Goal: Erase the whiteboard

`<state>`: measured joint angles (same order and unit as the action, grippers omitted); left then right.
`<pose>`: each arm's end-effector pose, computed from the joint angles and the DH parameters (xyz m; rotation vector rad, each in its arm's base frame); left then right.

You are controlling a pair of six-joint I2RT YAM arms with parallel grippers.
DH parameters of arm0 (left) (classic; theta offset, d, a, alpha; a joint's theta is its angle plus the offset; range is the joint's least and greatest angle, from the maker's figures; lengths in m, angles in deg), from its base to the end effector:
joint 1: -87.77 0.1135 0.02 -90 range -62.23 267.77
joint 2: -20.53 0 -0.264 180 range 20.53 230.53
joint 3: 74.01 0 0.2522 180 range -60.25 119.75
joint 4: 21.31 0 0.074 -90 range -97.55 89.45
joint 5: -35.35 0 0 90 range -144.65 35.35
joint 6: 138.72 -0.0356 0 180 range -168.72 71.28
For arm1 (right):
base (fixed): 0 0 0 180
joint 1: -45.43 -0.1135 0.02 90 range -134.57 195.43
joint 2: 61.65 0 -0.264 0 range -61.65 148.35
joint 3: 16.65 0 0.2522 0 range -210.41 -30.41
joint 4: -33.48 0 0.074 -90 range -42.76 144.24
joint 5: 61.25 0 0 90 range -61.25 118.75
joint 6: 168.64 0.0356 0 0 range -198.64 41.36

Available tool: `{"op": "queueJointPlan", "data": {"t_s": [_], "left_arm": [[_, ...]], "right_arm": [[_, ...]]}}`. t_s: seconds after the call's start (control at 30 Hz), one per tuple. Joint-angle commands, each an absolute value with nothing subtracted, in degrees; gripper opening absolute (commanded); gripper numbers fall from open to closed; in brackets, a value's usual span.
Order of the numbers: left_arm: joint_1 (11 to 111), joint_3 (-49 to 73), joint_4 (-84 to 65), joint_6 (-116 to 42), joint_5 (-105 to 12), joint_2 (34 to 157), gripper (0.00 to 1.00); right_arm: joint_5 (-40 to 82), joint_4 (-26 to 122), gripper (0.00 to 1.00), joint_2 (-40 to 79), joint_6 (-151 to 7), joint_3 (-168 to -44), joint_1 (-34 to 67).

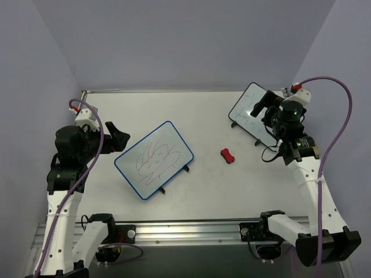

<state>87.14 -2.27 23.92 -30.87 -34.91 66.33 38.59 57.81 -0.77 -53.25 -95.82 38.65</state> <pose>0.1641 -0.0138 0.3776 -0.0528 1.9236 -0.5455 0.2385 0.0222 0.4118 0.3994 1.6342 0.2794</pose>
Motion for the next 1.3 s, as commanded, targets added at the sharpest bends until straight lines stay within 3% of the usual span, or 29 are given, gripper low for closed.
{"op": "queueJointPlan", "data": {"t_s": [0.0,0.43,0.67,0.93,1.2,1.27], "left_arm": [[87.5,-1.3,22.1,-31.0,-35.4,65.6,0.94],[87.5,-1.3,21.9,-30.6,-35.3,65.9,0.94],[87.5,-1.5,21.8,-30.4,-35.0,65.4,0.94],[87.4,-1.6,21.6,-29.6,-33.9,66.5,0.94],[87.5,-1.8,21.5,-29.2,-32.9,67.0,0.94],[87.5,-1.8,21.4,-29.2,-32.4,67.5,0.94]], "right_arm": [[37.8,57.9,1.00,-1.0,-54.2,-98.3,38.6],[31.7,59.8,1.00,0.8,-55.4,-95.8,37.9],[40.9,62.1,1.00,3.4,-53.2,-89.6,26.5],[39.4,55.0,0.99,5.0,-52.9,-78.7,22.6],[35.7,44.9,0.76,13.7,-55.5,-77.1,24.2],[34.5,42.9,0.65,15.6,-56.1,-76.9,25.1]]}}
